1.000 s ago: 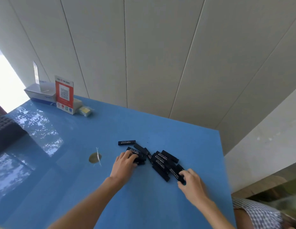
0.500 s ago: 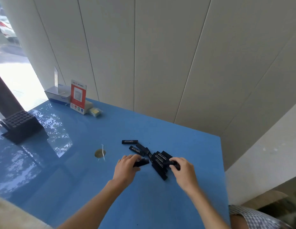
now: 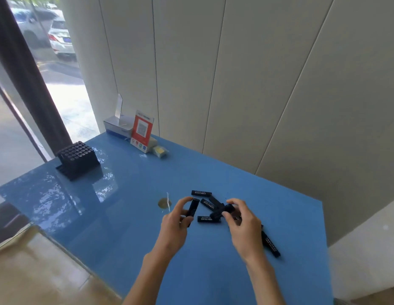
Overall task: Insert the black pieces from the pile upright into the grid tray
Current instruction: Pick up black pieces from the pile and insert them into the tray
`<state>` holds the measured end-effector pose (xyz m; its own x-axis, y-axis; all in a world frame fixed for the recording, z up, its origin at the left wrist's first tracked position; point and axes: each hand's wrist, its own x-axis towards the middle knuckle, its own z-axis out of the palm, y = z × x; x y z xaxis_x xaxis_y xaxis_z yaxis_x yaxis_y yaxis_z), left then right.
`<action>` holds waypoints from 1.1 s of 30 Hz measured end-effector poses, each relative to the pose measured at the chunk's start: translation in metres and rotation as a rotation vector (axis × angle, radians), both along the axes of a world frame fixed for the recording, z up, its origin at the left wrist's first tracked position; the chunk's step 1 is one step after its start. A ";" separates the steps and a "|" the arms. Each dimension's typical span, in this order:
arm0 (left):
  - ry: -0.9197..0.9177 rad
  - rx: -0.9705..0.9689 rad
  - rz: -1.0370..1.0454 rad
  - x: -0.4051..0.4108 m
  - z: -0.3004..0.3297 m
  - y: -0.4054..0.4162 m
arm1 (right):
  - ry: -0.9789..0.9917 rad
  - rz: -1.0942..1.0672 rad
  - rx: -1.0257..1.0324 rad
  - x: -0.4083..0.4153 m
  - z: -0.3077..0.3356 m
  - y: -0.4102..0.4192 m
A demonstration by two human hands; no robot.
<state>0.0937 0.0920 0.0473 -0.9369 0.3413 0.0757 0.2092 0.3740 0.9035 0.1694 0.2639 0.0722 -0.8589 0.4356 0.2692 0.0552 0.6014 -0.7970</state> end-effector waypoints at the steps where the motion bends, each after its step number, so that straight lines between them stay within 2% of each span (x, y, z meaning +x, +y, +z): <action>1: 0.012 0.006 -0.008 -0.002 0.004 -0.009 | 0.031 0.007 0.015 -0.002 0.005 -0.010; 6: 0.041 0.041 -0.046 -0.013 0.020 -0.073 | 0.134 0.022 0.003 -0.017 0.025 -0.075; 13: 0.044 -0.007 -0.074 -0.040 0.034 -0.195 | 0.148 0.061 0.003 -0.050 0.032 -0.190; 19: -0.012 0.058 -0.027 -0.061 0.040 -0.287 | 0.158 0.066 -0.013 -0.080 0.028 -0.269; 27: 0.039 0.093 0.075 -0.099 0.042 -0.345 | 0.141 0.131 0.018 -0.130 0.023 -0.333; 33: 0.095 0.039 0.132 -0.156 0.034 -0.372 | 0.106 0.158 -0.012 -0.192 0.012 -0.359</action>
<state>-0.0625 -0.2800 0.0814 -0.9613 0.2109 0.1772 0.2462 0.3689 0.8963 -0.0230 -0.0952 0.0843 -0.8842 0.3013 0.3569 -0.1235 0.5861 -0.8008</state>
